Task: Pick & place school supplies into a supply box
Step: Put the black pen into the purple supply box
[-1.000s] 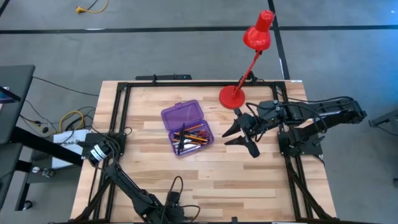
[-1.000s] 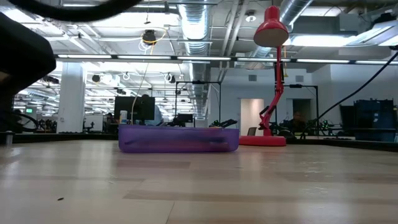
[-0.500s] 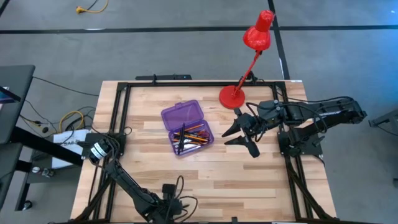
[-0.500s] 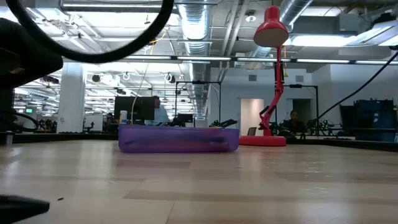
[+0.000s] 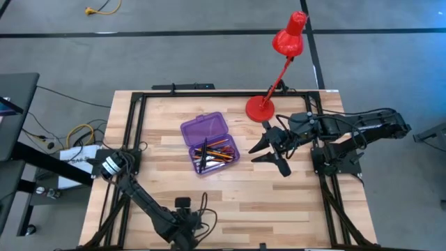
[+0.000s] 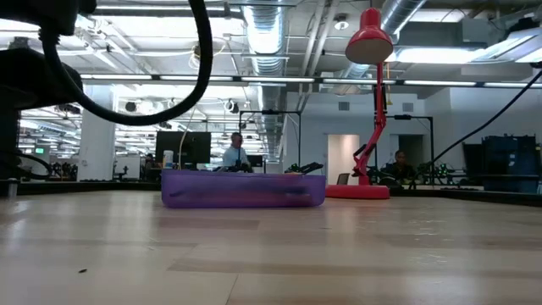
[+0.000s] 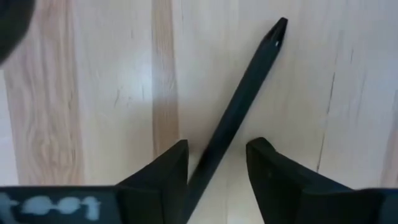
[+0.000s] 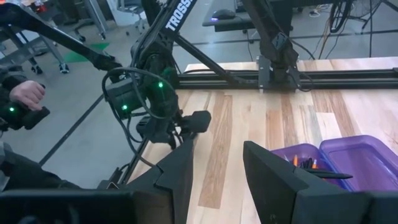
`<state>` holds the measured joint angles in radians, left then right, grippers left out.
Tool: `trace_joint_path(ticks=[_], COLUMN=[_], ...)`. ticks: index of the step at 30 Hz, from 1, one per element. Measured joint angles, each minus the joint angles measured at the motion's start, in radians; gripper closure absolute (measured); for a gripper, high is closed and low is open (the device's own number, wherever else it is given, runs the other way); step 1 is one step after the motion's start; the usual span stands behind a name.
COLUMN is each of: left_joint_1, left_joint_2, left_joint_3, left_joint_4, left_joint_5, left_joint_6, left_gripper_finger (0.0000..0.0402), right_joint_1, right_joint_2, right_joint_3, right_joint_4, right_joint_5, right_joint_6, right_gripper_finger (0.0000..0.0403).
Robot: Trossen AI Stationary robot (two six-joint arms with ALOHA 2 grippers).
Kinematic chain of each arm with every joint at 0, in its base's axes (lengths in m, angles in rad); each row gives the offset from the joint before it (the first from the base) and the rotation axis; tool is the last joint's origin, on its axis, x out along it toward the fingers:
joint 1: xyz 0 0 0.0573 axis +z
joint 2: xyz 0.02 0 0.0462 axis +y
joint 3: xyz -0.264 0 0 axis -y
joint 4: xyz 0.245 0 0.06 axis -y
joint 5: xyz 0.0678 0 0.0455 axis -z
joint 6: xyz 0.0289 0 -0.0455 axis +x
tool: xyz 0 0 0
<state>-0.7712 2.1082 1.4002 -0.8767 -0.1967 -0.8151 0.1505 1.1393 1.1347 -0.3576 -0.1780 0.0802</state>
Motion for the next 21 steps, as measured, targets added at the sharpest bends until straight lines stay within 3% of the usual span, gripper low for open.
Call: trace_joint_path(ticks=[5,14,21], left_joint_1=[0.02,0.065,0.138], left_joint_2=[-0.001,-0.001,-0.003], left_joint_3=[0.0,0.0,0.0], left_joint_4=[0.001,-0.015,0.012], left_joint_5=[0.026,0.03,0.159], left_joint_6=[0.036,0.159,0.289], left_gripper_finger=[0.0284,0.0385,0.0388], right_joint_1=[0.0,0.002,0.014], right_joint_2=[0.0,0.0,0.0], right_joint_3=[0.0,0.0,0.0], right_joint_4=[0.001,0.002,0.002], right_joint_5=[0.0,0.0,0.008], right_joint_6=[0.0,0.0,0.0], right_gripper_finger=[0.0269,0.0269,0.0269])
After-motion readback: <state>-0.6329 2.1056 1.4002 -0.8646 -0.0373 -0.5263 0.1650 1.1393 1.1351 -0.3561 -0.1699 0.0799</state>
